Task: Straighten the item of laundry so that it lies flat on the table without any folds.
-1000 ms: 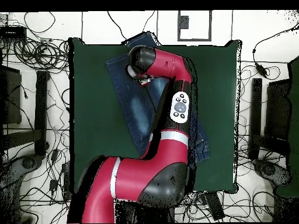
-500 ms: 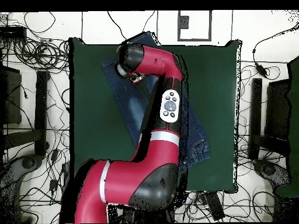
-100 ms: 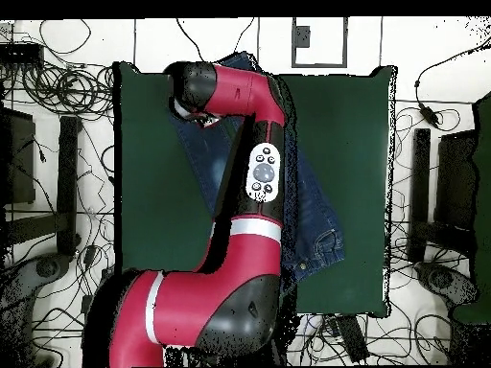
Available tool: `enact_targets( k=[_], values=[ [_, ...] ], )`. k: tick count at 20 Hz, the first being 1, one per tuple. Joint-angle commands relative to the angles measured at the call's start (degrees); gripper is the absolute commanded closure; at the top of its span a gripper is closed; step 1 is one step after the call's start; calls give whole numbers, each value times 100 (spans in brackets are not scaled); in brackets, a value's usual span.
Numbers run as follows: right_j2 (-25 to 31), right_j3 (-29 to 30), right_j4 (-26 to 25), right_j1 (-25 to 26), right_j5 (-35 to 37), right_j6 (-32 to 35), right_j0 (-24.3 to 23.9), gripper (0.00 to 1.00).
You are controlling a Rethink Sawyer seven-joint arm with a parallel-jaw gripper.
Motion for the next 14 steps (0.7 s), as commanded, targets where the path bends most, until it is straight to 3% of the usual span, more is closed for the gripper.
enact_targets(
  k=[1, 14],
  values=[
    [266, 690, 244, 188, -538, 1914, 203, 0],
    [186, 607, 241, 708, -463, 1984, 222, 0]
  ],
)
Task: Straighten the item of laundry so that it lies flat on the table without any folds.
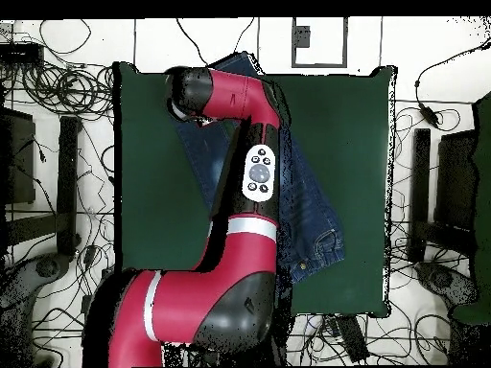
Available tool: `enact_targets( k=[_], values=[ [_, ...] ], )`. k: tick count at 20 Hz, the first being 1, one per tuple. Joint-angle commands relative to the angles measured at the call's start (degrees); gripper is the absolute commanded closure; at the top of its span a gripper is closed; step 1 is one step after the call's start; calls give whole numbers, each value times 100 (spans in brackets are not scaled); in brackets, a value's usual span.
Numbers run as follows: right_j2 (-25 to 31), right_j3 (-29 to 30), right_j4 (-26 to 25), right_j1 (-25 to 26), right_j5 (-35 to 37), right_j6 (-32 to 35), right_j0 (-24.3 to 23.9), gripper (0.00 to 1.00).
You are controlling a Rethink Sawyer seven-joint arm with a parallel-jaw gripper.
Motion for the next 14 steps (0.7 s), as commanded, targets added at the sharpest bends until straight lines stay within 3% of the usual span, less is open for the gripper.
enact_targets(
  k=[1, 14],
  values=[
    [180, 655, 208, 528, -57, 1996, 221, 0],
    [92, 254, 394, 1038, 24, 2206, 349, 0]
  ],
)
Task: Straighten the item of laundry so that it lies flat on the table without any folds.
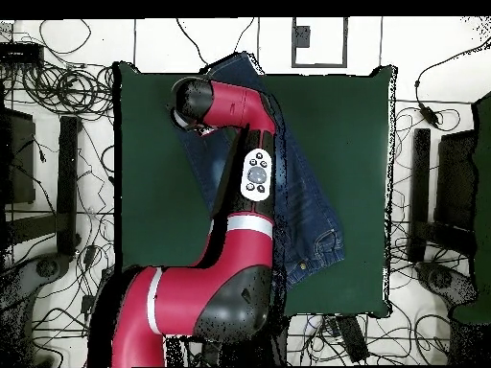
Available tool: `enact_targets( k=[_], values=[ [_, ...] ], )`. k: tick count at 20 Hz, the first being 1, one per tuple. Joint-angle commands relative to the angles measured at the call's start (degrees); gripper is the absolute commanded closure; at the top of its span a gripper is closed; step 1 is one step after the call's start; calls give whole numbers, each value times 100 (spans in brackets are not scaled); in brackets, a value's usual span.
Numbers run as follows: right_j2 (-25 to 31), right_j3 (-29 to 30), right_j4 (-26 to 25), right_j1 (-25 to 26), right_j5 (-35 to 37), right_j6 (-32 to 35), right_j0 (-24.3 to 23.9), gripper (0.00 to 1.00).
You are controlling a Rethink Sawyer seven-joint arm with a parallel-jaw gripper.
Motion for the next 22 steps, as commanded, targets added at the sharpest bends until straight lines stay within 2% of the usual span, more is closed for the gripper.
enact_targets(
  k=[1, 13, 22],
  values=[
    [189, 308, 276, 697, -5, 2203, 333, 0],
    [230, -254, 736, 1082, 20, 2546, 440, 0],
    [249, -399, 890, 1179, 103, 2495, 390, 0]
  ],
)
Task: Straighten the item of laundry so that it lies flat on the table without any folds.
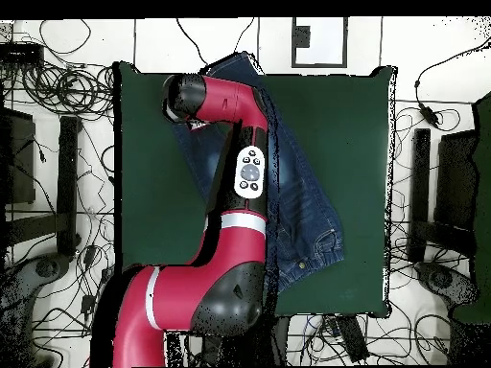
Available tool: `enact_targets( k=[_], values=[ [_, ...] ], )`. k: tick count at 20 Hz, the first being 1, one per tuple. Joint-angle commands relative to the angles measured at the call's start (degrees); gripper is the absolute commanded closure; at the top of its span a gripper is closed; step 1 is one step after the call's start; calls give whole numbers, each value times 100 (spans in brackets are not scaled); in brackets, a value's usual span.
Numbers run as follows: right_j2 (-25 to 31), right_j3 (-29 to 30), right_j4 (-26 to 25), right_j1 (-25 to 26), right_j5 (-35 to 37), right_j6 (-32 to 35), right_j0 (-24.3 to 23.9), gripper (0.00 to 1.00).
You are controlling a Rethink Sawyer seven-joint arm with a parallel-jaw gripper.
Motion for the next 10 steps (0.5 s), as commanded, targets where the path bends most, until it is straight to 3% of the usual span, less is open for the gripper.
enact_targets(
  k=[1, 10],
  values=[
    [511, 298, 401, 757, 6, 1779, 314, 0],
    [210, 705, 20, 327, 318, 1180, 137, 0]
  ],
)
